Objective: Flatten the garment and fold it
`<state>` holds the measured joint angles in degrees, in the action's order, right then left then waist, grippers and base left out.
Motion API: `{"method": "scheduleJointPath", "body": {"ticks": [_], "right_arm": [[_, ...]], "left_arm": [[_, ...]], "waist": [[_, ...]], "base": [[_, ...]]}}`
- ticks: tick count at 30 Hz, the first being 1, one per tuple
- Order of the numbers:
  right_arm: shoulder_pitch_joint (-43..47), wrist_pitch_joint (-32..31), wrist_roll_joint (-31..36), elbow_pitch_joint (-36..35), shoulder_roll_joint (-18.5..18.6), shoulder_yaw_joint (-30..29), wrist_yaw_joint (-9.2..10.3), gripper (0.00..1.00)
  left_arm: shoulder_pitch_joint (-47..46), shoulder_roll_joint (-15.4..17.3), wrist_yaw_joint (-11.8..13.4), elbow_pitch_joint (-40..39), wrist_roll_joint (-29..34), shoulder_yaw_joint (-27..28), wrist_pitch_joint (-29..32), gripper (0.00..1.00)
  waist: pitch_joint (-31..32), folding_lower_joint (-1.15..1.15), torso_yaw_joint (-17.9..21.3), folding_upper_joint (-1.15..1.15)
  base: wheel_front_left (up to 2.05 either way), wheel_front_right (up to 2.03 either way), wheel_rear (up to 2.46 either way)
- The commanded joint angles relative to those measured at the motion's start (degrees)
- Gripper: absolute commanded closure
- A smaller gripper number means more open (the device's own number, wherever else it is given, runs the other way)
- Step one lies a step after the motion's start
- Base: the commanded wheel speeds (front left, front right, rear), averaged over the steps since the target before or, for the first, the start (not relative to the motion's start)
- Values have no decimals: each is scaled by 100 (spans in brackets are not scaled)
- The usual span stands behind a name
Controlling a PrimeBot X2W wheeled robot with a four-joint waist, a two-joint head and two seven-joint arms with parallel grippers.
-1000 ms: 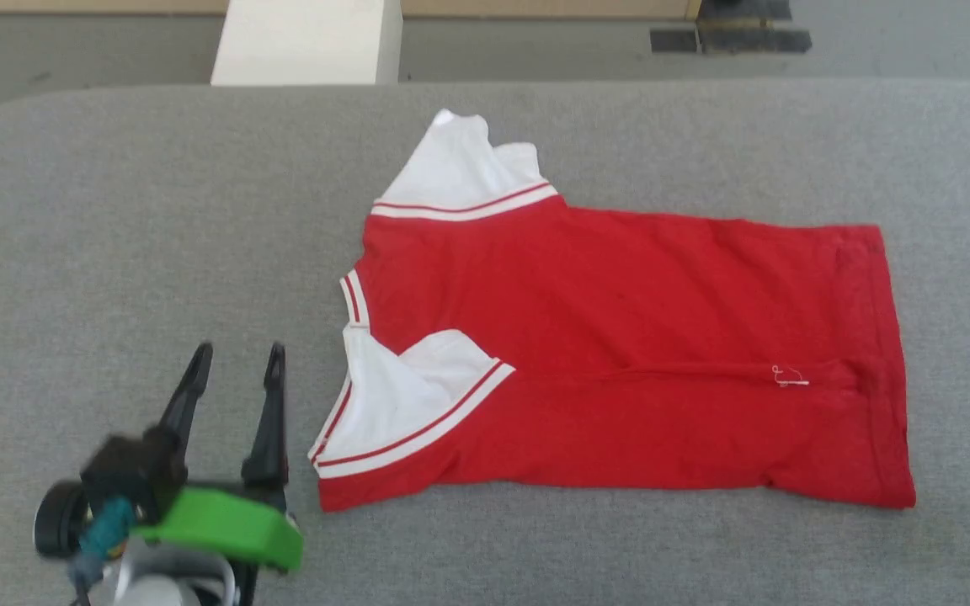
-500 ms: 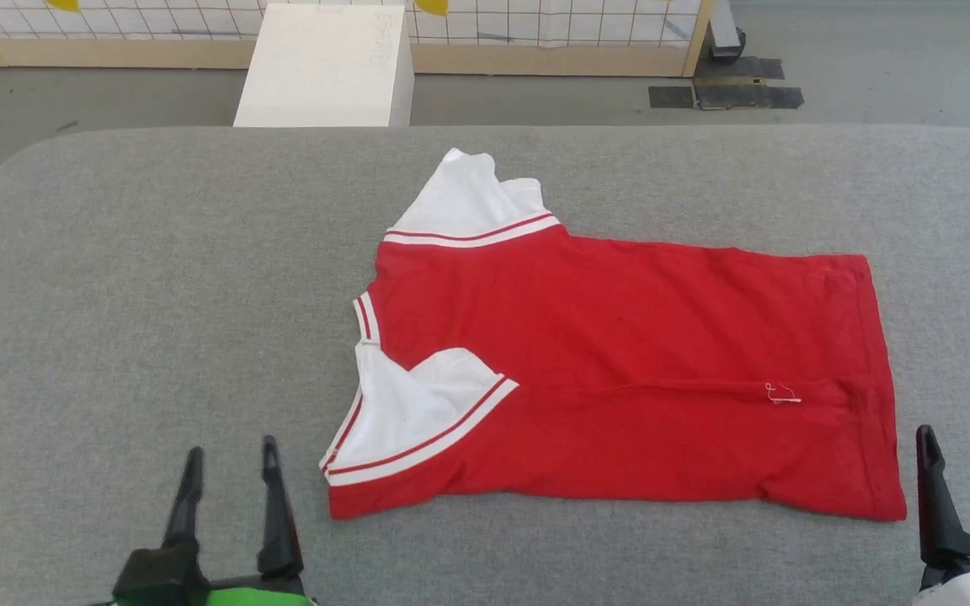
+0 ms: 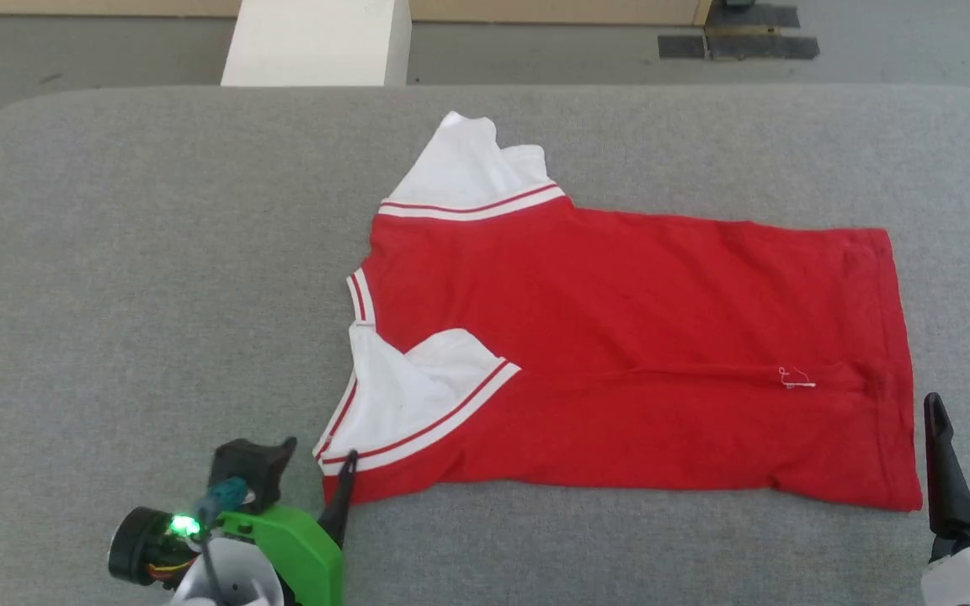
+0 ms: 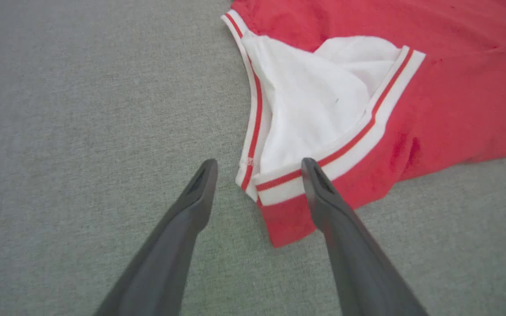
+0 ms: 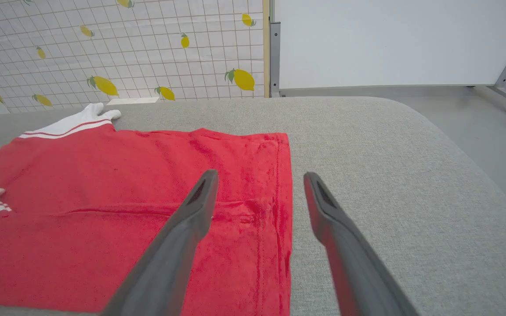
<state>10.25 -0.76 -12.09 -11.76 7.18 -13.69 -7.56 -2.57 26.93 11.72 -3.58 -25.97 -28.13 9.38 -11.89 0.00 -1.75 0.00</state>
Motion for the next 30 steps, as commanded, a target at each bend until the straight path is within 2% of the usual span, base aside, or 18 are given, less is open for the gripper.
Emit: {"method": "scheduleJointPath", "body": {"ticks": [1,4,9,11,14,20,26,30], "right_arm": [[-108,-20,-26,5,31,7,8,0],[-127,-31,-41,37,42,9,8,0],[-144,-55,-54,63,68,56,8,0],[-156,-86,-48,73,106,98,8,0],[-223,-150,-29,78,237,196,8,0],[-428,-523,-192,87,663,435,8,0],[-537,-1785,-609,455,878,139,8,0],[-410,-2655,-734,688,1017,205,8,0]], "left_arm": [[-126,53,-57,66,-6,-46,98,0],[-182,78,-86,251,-88,-145,517,0],[-223,9,-176,464,-256,-258,842,0],[-253,-18,-275,594,-313,-333,924,100],[-277,-73,-346,753,-414,-313,847,100],[-188,-136,-214,742,-596,18,376,100],[-9,-61,-42,427,-657,223,192,100],[-39,-56,11,205,-617,204,217,100]], "waist": [[-105,0,31,0],[-174,0,54,0],[-208,0,78,0],[-195,0,78,0],[-131,0,84,0],[-17,0,98,0],[-83,0,52,0],[-234,0,-44,0]], "base": [[0,0,0],[0,0,0],[0,0,0],[0,0,0],[0,0,0],[0,0,0],[0,0,0],[0,0,0]]}}
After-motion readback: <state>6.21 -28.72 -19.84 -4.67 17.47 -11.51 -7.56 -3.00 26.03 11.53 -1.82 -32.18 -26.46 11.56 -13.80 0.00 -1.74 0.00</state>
